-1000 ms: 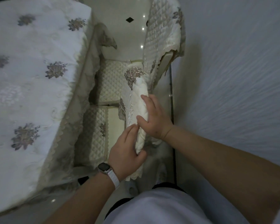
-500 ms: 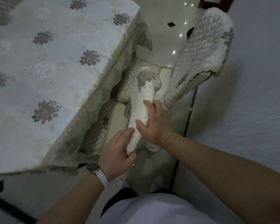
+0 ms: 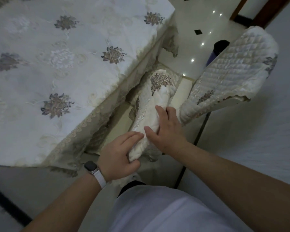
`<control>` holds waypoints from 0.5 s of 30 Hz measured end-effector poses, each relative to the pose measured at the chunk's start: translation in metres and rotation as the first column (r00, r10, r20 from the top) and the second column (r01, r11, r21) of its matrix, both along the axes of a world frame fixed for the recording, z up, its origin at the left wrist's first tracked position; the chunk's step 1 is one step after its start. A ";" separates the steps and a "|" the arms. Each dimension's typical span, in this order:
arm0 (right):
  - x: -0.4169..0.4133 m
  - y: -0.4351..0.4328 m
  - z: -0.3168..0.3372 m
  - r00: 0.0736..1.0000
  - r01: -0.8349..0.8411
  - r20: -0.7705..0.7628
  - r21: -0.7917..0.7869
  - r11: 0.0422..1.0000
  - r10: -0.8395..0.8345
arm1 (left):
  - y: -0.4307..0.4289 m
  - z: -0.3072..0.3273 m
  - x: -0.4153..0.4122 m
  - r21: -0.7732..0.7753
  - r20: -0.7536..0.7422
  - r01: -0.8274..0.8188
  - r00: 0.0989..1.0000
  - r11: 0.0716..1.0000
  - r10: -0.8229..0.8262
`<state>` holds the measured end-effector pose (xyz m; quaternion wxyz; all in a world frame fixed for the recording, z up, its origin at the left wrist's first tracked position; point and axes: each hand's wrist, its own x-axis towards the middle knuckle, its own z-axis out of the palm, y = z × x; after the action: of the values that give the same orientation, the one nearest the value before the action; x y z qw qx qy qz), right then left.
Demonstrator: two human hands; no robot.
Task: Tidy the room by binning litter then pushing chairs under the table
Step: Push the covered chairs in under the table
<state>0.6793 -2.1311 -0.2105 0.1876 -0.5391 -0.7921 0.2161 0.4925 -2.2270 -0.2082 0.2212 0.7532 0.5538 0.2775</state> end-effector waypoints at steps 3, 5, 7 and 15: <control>0.014 0.017 0.009 0.986 -0.129 0.112 0.019 0.991 0.126 | 0.007 -0.002 -0.001 0.006 -0.012 -0.005 1.000 1.000 0.006; 0.029 0.033 0.012 0.953 -0.258 0.190 0.109 0.960 0.235 | 0.010 -0.004 0.001 0.006 -0.016 -0.023 1.000 1.000 0.024; 0.042 0.047 0.015 0.914 -0.366 0.265 0.221 0.904 0.306 | 0.009 -0.004 0.004 -0.002 -0.001 -0.054 0.999 0.999 0.054; 0.050 0.110 0.003 0.730 -0.682 0.304 0.379 0.626 0.612 | -0.008 -0.012 0.030 -0.020 -0.050 -0.308 0.951 0.951 0.307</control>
<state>0.7295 -2.0214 -0.2076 0.1623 -0.1702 -0.9714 0.0323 0.5229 -2.2350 -0.2206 0.1726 0.6611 0.6729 0.2835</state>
